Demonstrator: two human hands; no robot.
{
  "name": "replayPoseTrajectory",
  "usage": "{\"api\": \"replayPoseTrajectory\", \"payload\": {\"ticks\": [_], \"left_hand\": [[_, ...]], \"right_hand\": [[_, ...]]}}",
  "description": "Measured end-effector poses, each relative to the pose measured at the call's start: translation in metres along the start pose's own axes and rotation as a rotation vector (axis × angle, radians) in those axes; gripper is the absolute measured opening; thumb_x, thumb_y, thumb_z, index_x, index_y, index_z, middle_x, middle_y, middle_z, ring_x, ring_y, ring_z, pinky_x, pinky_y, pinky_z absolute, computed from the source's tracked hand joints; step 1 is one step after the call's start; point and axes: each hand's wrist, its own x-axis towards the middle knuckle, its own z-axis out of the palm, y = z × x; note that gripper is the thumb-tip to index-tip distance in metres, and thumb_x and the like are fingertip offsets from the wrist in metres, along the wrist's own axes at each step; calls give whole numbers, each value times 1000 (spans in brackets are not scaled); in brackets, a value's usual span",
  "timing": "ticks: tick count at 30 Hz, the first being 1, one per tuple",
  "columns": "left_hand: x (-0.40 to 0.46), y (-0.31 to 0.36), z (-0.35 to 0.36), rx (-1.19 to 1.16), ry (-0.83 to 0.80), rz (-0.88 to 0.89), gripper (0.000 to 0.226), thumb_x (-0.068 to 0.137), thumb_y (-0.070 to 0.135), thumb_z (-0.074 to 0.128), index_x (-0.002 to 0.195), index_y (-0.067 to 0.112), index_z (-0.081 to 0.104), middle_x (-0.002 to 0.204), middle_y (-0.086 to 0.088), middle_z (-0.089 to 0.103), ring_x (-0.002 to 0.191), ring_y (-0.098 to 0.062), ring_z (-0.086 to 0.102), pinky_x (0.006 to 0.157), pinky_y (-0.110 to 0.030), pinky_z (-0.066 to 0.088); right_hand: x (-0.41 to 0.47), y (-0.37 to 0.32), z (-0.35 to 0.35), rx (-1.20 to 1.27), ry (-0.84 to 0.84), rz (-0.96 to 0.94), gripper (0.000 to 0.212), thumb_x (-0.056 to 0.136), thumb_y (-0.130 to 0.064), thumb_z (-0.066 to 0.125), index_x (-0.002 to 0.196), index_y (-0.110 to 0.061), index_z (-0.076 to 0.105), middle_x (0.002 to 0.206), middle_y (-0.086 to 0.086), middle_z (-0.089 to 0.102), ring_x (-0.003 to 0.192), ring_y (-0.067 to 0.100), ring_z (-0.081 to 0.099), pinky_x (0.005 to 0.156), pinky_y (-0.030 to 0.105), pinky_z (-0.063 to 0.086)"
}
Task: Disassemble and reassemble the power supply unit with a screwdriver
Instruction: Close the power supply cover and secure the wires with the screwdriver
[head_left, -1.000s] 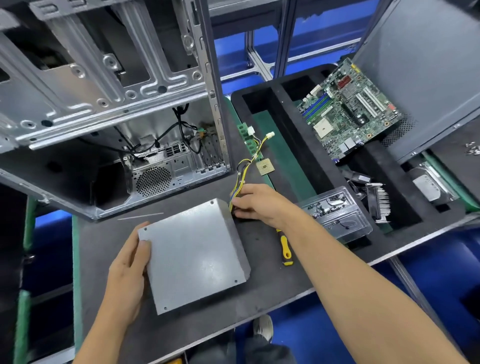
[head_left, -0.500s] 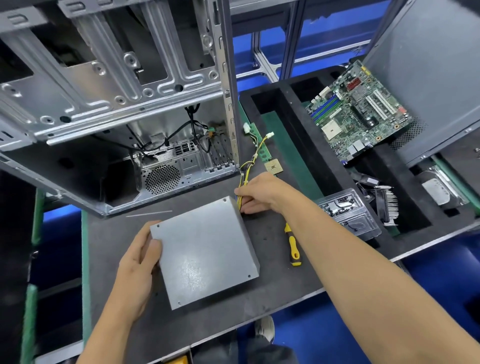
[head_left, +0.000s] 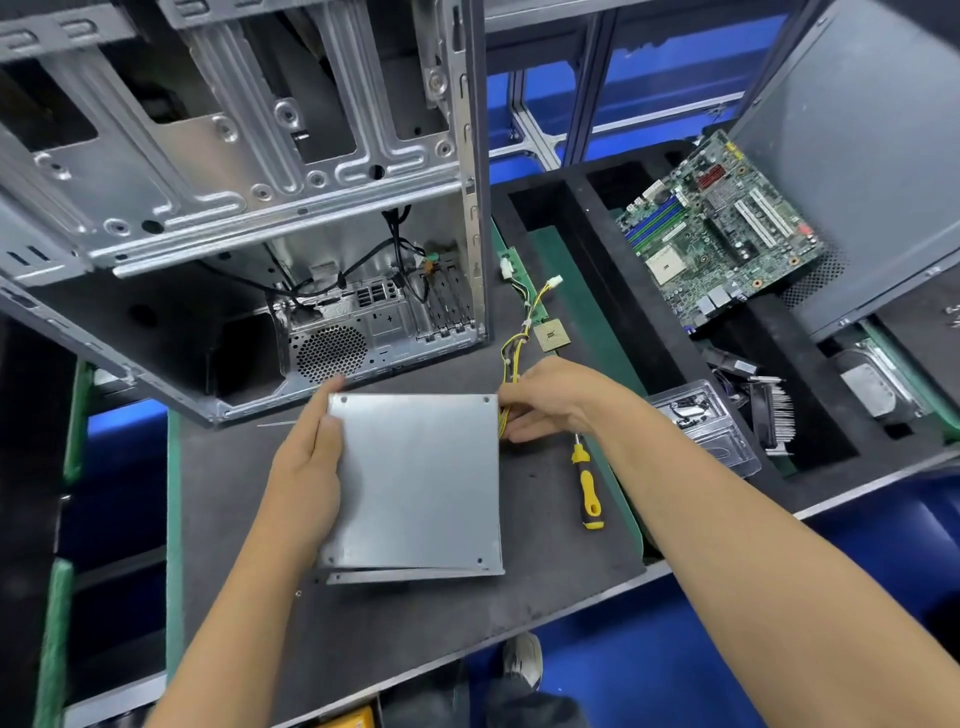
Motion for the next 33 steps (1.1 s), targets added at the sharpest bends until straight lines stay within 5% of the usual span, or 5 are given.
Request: {"api": "replayPoseTrajectory", "payload": {"ticks": [5, 10, 14, 24, 33], "left_hand": [[22, 30, -12, 306, -40, 37, 35, 103, 48, 38, 137, 57, 41, 128, 18, 57, 121, -13, 51, 96, -27, 38], [-19, 41, 36, 625, 30, -77, 144, 33, 111, 29, 152, 41, -8, 164, -2, 7, 147, -31, 18, 110, -57, 30], [-30, 39, 65, 888, -9, -174, 160, 15, 112, 23, 143, 36, -36, 157, -2, -34, 146, -42, -2, 106, -67, 27], [-33, 51, 26, 576, 243, 61, 119, 38, 83, 59, 146, 56, 14, 149, 19, 7, 143, -28, 19, 111, -61, 27], [-38, 62, 0, 554, 162, 40, 119, 36, 82, 61, 145, 59, 20, 147, 17, 9, 141, -30, 20, 115, -57, 27]], "right_hand": [[-12, 7, -8, 186, -110, 50, 35, 96, -19, 64, 119, 5, 56, 88, 26, 73, 73, 32, 74, 61, 37, 62], [-9, 3, -4, 73, -53, 27, 38, 99, -24, 59, 126, 0, 47, 91, 26, 69, 68, 34, 73, 58, 38, 62], [-4, 3, 1, 48, -24, 6, 37, 98, -19, 60, 125, 2, 46, 89, 26, 65, 60, 32, 72, 52, 37, 60], [-1, 12, -7, 103, -47, -17, 31, 94, -34, 66, 102, -6, 57, 75, 11, 73, 67, 21, 75, 57, 29, 61], [-10, 9, -5, 274, -138, -141, 11, 90, -9, 71, 96, -6, 62, 81, 6, 72, 69, 13, 74, 56, 22, 57]]}}
